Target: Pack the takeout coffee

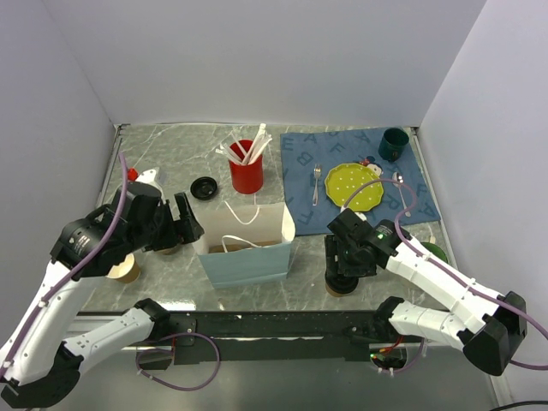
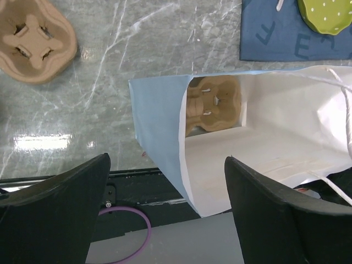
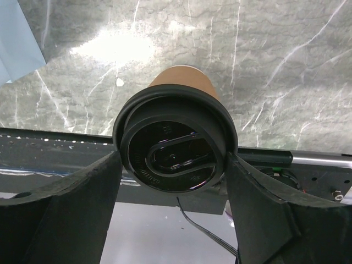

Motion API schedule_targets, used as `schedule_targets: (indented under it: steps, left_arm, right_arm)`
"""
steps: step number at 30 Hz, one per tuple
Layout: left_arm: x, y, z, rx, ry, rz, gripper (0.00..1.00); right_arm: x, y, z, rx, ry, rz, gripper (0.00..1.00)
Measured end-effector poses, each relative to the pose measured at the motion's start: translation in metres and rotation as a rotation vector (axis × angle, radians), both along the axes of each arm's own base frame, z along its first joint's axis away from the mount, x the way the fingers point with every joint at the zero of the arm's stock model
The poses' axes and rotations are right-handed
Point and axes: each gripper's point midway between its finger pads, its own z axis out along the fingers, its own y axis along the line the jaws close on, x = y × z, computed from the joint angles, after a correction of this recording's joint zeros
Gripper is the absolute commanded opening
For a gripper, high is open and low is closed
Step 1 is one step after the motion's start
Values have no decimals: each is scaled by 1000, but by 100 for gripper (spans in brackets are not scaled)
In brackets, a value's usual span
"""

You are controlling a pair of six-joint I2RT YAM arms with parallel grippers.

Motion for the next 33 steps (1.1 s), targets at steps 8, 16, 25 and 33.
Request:
schedule_targets:
  steps: [8,16,25,33]
  left_arm:
    - [-7,3,-13,2,39,21,89]
    - [-4,4,-15,11,46,30,82]
    - [11,2,-25,49,76,61,74]
    - [28,1,-32,2,46,102,52]
  right_arm:
    - [1,0,-4,-2,-2,6,79]
    - [2,-1,-4,-6,-9,13,55]
    - [4,-7,10,-34,-37,40,48]
    - [39,12,122,102,-297,97,46]
